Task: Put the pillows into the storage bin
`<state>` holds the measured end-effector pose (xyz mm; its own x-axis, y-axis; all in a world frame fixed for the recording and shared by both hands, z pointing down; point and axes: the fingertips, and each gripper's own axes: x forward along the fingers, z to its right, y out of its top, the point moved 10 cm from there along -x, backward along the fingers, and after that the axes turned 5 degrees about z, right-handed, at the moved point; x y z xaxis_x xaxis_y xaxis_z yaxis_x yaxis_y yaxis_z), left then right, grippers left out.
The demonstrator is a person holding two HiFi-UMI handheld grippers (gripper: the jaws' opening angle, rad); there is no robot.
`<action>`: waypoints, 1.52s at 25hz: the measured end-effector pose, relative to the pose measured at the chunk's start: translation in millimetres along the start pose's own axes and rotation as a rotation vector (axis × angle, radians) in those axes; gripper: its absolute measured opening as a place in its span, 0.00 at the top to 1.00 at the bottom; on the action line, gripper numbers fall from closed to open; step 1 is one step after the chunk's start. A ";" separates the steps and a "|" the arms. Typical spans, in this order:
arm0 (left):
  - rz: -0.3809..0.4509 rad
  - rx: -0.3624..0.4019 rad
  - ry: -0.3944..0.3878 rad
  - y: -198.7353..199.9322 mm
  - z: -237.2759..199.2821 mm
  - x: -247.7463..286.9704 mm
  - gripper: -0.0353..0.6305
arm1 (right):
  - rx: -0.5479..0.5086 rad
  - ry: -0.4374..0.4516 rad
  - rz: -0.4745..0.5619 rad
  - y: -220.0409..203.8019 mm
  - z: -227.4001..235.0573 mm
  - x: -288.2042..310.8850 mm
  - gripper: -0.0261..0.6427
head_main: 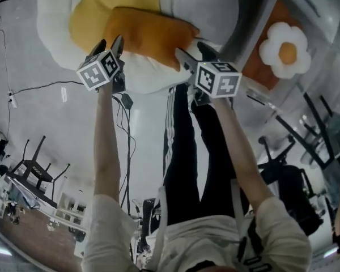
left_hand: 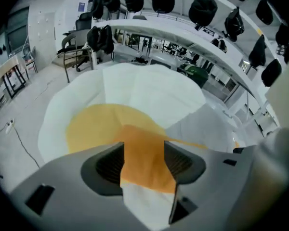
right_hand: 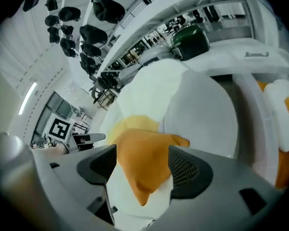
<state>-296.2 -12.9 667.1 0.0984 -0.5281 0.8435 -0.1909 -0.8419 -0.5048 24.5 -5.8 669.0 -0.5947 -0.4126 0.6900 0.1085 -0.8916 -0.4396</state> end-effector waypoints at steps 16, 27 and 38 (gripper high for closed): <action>-0.112 -0.265 0.022 -55.1 -28.6 48.9 0.76 | -0.240 -0.136 -0.296 -37.1 -19.3 70.2 0.60; -0.031 -0.237 0.030 -32.4 -9.3 28.5 0.94 | -0.203 -0.180 -0.243 -10.9 -21.9 54.3 0.79; 0.317 -0.181 -0.253 102.5 110.4 -74.7 0.94 | -0.324 -0.240 0.100 130.5 -67.7 -96.5 0.84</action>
<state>-215.3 -72.1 532.1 0.2392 -0.7868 0.5689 -0.4162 -0.6125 -0.6720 42.1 -69.7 506.2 -0.3867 -0.5598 0.7328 -0.1228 -0.7563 -0.6426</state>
